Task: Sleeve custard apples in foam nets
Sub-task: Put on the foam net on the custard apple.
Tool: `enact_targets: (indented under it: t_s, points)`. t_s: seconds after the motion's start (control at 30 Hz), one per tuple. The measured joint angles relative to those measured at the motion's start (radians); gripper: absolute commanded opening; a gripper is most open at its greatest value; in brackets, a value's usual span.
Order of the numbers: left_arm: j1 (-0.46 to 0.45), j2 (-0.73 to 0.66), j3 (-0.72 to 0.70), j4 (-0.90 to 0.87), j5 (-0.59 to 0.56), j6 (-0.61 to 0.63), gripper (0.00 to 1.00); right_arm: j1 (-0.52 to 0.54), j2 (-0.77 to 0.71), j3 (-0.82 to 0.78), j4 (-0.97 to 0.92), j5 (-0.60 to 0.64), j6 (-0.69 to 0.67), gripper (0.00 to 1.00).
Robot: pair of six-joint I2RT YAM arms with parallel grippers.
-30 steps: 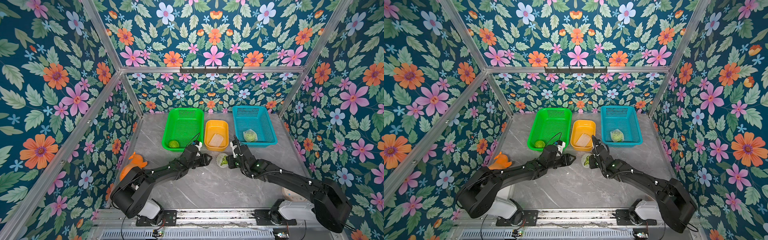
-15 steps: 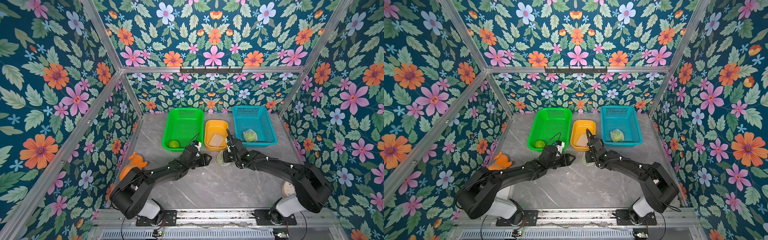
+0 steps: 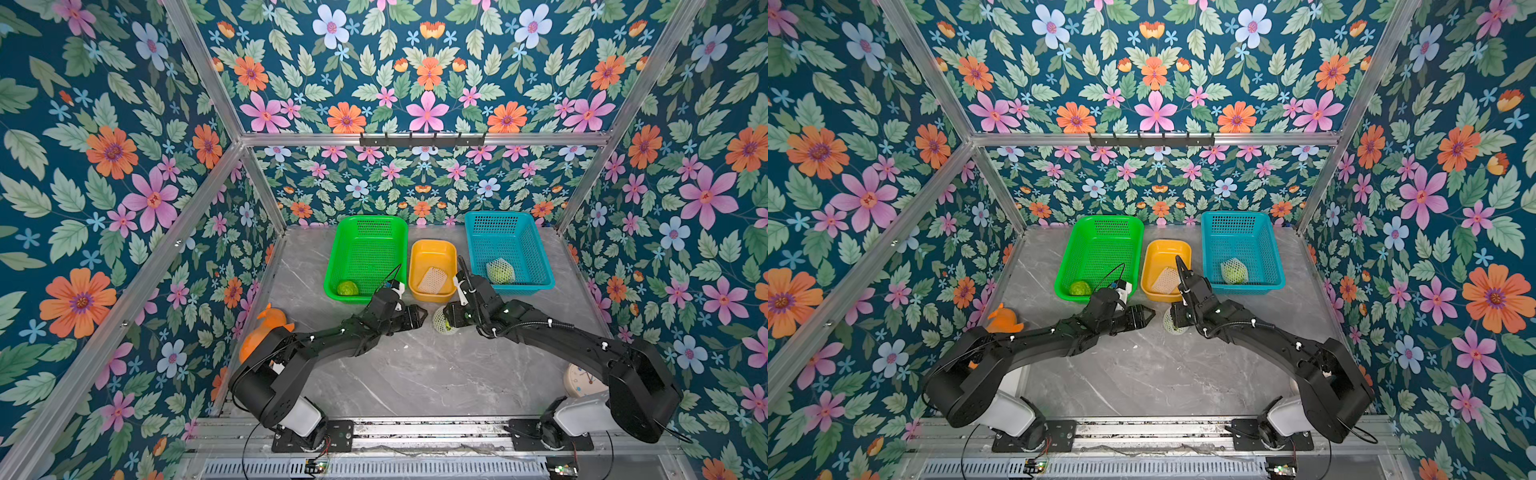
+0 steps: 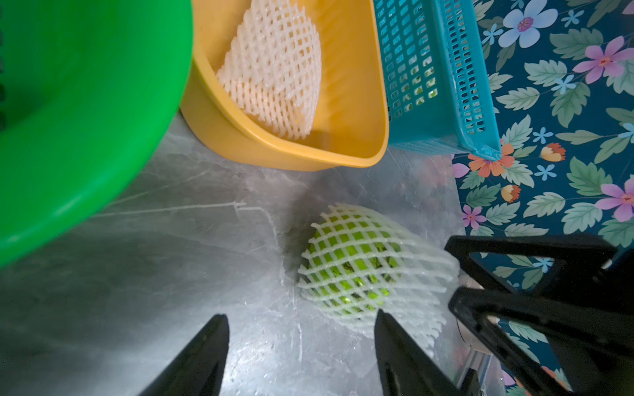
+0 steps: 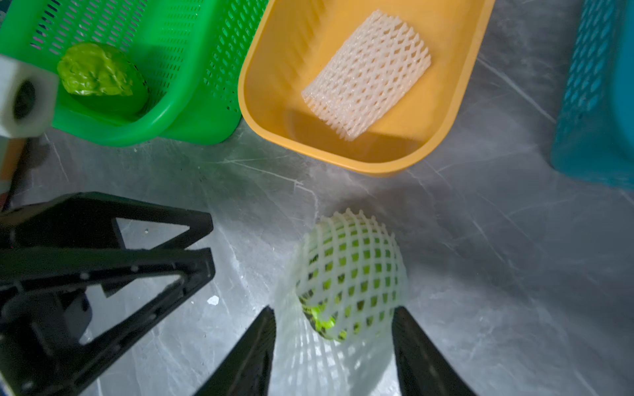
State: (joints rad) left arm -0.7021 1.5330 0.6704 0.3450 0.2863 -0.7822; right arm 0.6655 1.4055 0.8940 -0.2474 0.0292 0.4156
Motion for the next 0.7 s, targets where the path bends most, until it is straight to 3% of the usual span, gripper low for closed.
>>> enact_targets:
  t_s: [0.3,0.57,0.7]
  points:
    - [0.002,-0.016,0.028,-0.004,0.004,0.000,0.71,0.000,-0.082,-0.018,-0.032,0.000,0.000,0.30]
    - [0.002,-0.023,0.051,-0.009,0.004,0.008,0.71,0.000,-0.011,-0.005,-0.031,-0.003,-0.026,0.26]
    - [0.002,-0.026,0.042,-0.009,0.003,0.008,0.70,0.000,0.032,0.022,-0.023,0.006,-0.052,0.04]
